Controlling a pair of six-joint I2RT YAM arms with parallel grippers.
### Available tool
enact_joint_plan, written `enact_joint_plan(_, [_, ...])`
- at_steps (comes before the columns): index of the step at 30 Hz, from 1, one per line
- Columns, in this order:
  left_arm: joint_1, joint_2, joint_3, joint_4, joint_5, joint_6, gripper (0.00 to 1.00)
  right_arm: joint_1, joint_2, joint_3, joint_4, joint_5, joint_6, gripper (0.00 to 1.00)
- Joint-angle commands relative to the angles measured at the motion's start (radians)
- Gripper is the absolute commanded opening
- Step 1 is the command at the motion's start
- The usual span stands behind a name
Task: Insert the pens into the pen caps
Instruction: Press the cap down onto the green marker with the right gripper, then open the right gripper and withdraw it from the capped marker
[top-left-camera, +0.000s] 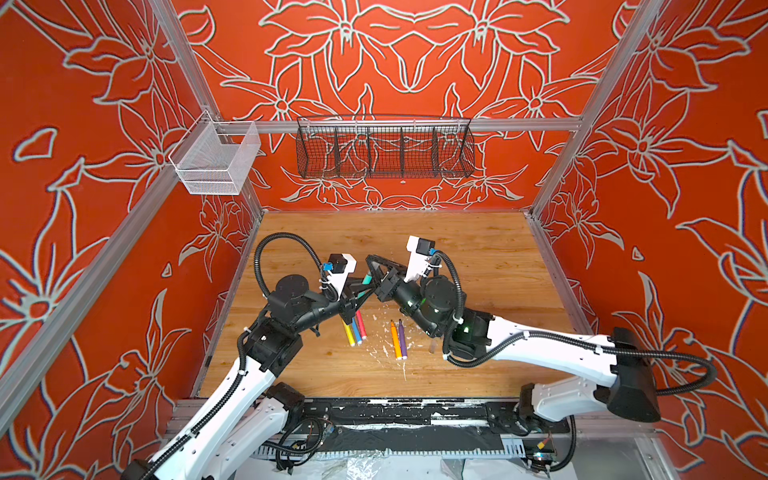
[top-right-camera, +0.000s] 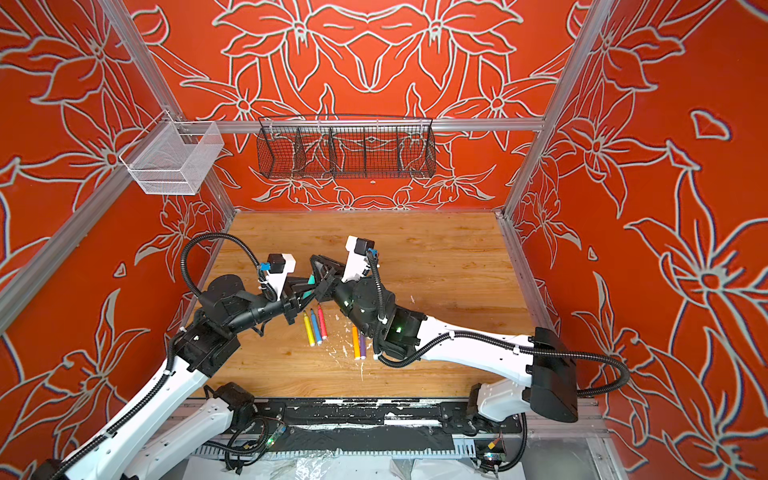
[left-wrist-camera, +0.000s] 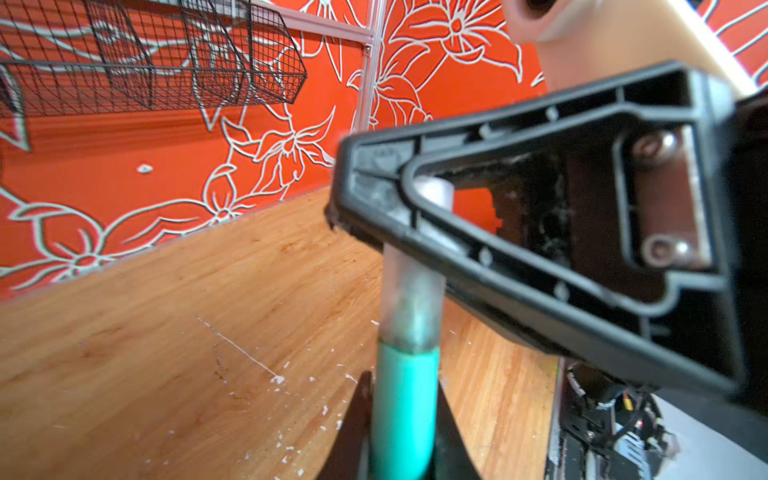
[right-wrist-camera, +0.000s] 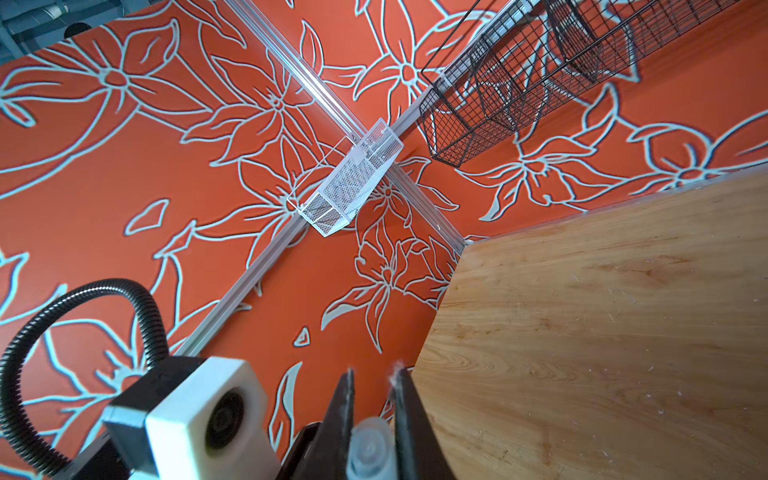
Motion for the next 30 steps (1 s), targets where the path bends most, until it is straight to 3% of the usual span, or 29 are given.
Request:
enact_joint_plan(1, [0.047, 0.038, 0.084, 0.318, -0.667, -0.064, 0.0, 0.183, 0.026, -0.049, -0.329, -0.338, 0.099, 0.0])
enact_joint_plan(5, [0.008, 0.022, 0.085, 0.274, -0.756, -0.059, 0.0, 0.182, 0.028, -0.04, -0.388, -0.265, 0.138, 0.0])
enact_joint_plan(9, [-0.041, 0.023, 0.12, 0.22, -0.801, -0.067, 0.0, 0.182, 0.052, -0.032, -0.375, -0.275, 0.146, 0.0])
enact_joint_plan(17, [-0.04, 0.017, 0.12, 0.138, -0.667, -0.21, 0.0, 0.174, 0.04, -0.055, -0.311, -0.309, 0.103, 0.0])
enact_joint_plan(18, [-0.04, 0.012, 0.115, 0.136, -0.646, -0.223, 0.0, 0.168, 0.034, -0.048, -0.33, -0.313, 0.094, 0.02])
enact_joint_plan(25, [-0.04, -0.005, 0.065, -0.028, -0.582, -0.314, 0.0, 0.007, -0.117, -0.097, -0.484, -0.326, 0.045, 0.46])
enact_joint_plan(30, [-0.044, -0.063, -0.093, -0.083, -0.556, -0.425, 0.0, -0.162, -0.241, -0.108, -0.702, -0.299, -0.02, 0.58])
